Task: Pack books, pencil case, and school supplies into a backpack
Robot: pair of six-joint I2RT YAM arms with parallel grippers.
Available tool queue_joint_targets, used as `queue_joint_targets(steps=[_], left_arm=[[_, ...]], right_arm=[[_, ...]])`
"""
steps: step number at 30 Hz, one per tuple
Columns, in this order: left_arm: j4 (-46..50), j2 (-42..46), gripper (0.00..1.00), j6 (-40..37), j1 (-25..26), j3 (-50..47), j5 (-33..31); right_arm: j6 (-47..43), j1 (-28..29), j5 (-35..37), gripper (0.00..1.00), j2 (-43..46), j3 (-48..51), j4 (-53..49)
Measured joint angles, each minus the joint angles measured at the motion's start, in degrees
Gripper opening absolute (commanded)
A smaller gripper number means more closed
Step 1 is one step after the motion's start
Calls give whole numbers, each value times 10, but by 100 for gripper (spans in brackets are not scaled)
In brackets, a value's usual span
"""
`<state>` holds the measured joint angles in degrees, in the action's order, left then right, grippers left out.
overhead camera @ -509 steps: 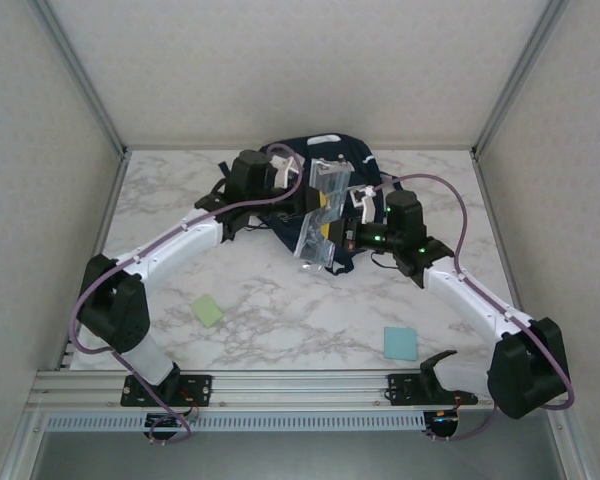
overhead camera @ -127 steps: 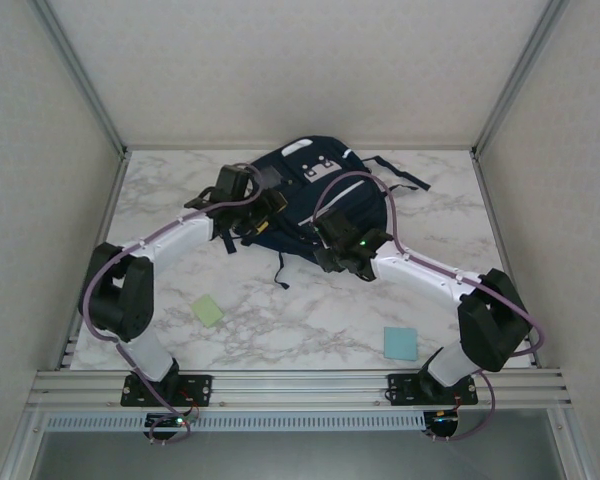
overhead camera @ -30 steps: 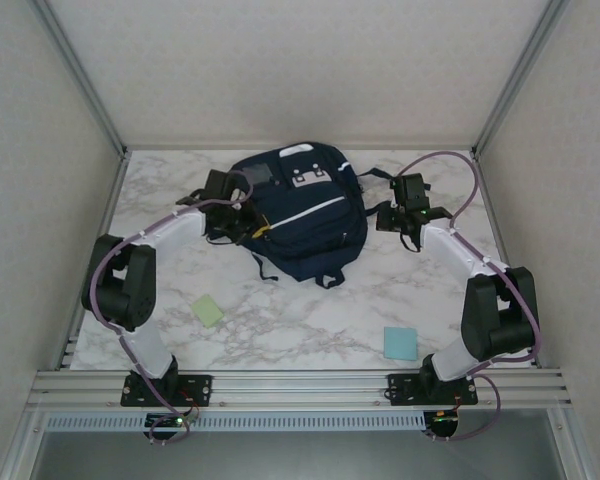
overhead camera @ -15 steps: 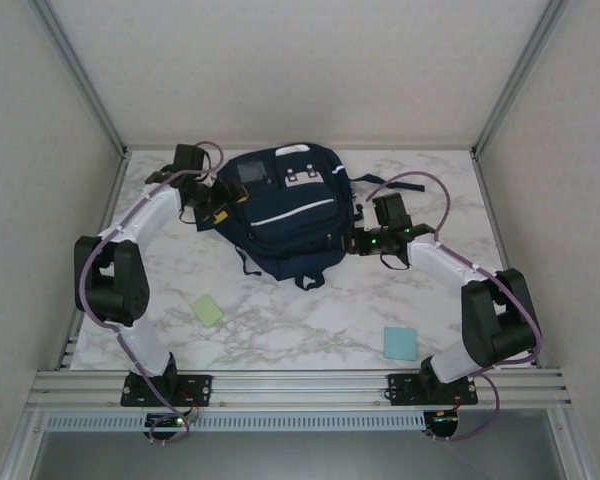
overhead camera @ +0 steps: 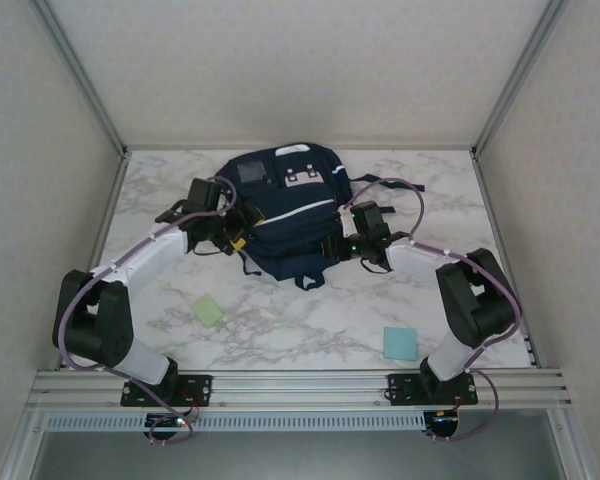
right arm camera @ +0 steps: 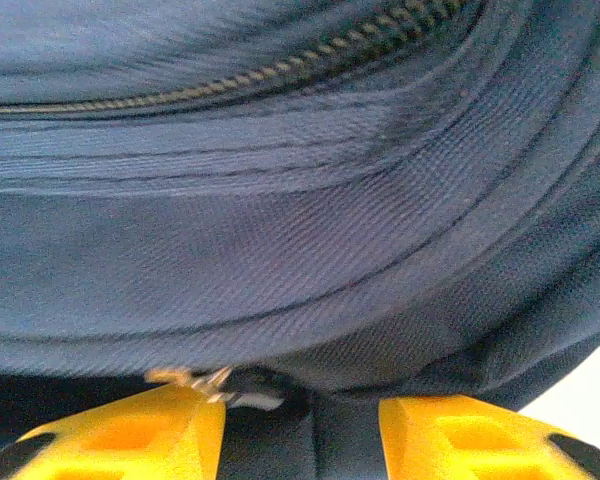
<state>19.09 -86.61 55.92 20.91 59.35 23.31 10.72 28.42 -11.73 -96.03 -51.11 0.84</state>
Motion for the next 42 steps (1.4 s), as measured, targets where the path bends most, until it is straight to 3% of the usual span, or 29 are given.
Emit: queue_joint_targets(steps=[5, 10, 14, 17, 24, 27, 30, 34, 38, 42], left_arm=[[-26, 14, 82, 53, 40, -37, -13], [-41, 24, 89, 86, 45, -77, -45], [-56, 10, 86, 100, 45, -89, -70], [-75, -27, 78, 100, 43, -85, -69], [-84, -100, 41, 65, 21, -31, -64], [-99, -118, 39, 52, -11, -11, -70], [-101, -138, 47, 31, -48, 19, -93], [-89, -175, 72, -2, -90, 82, -115], [-73, -187, 81, -19, -95, 122, -109], [-57, -154, 85, -17, -70, 100, -97]], right_arm=[[16, 0, 1, 35, -29, -9, 35], [28, 0, -1, 0, -41, -14, 50], [34, 0, 1, 0, -40, -14, 53], [28, 0, 12, 0, -28, -14, 39], [19, 6, 27, 0, 47, 15, -2], [21, 9, 18, 0, 75, 33, -24], [28, 11, 10, 0, 97, 46, -48], [49, 11, 0, 0, 104, 49, -66], [83, 18, -13, 0, 79, 29, -90], [134, 37, -28, 0, 28, -31, -143]])
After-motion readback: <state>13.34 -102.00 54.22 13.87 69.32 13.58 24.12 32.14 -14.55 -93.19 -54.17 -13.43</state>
